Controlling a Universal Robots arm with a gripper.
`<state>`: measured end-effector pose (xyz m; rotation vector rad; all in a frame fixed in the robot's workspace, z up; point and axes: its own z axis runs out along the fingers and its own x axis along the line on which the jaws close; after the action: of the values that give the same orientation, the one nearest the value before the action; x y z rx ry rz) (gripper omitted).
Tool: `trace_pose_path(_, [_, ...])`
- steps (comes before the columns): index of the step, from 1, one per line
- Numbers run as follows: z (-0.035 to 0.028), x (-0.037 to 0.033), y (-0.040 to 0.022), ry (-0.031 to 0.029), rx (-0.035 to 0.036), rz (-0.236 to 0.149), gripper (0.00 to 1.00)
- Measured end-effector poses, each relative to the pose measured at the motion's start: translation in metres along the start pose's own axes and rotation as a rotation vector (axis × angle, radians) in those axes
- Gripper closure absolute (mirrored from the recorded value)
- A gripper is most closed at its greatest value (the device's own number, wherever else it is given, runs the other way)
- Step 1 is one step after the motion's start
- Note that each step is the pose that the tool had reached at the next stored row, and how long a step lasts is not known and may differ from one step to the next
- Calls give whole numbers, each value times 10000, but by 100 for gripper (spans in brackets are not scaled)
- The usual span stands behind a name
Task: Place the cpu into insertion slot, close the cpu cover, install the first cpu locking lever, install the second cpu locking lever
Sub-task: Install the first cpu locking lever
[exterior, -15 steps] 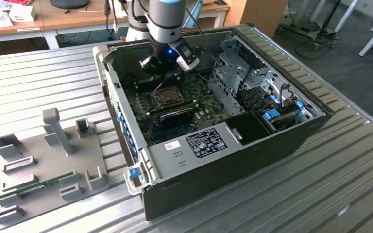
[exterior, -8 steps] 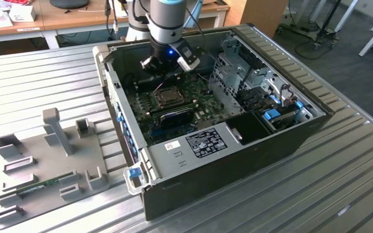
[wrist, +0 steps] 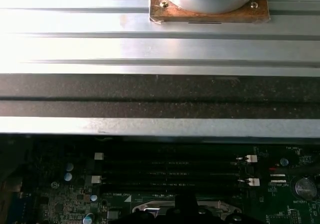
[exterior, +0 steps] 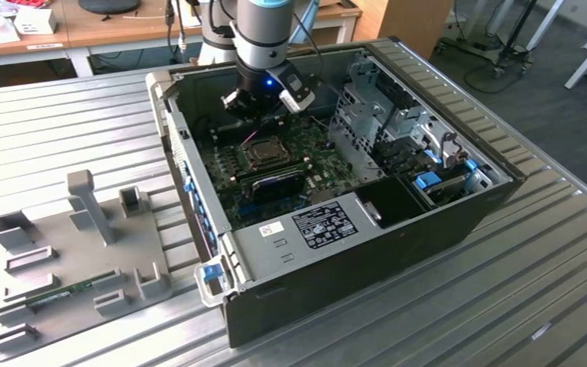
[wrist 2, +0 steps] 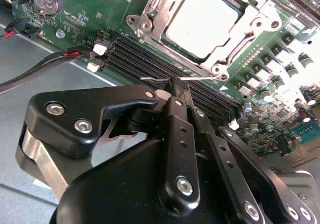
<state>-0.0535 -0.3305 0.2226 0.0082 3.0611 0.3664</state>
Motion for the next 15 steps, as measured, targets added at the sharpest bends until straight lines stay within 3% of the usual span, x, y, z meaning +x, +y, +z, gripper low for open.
trace_pose_path(15, [32, -6, 14, 1, 0, 0, 90])
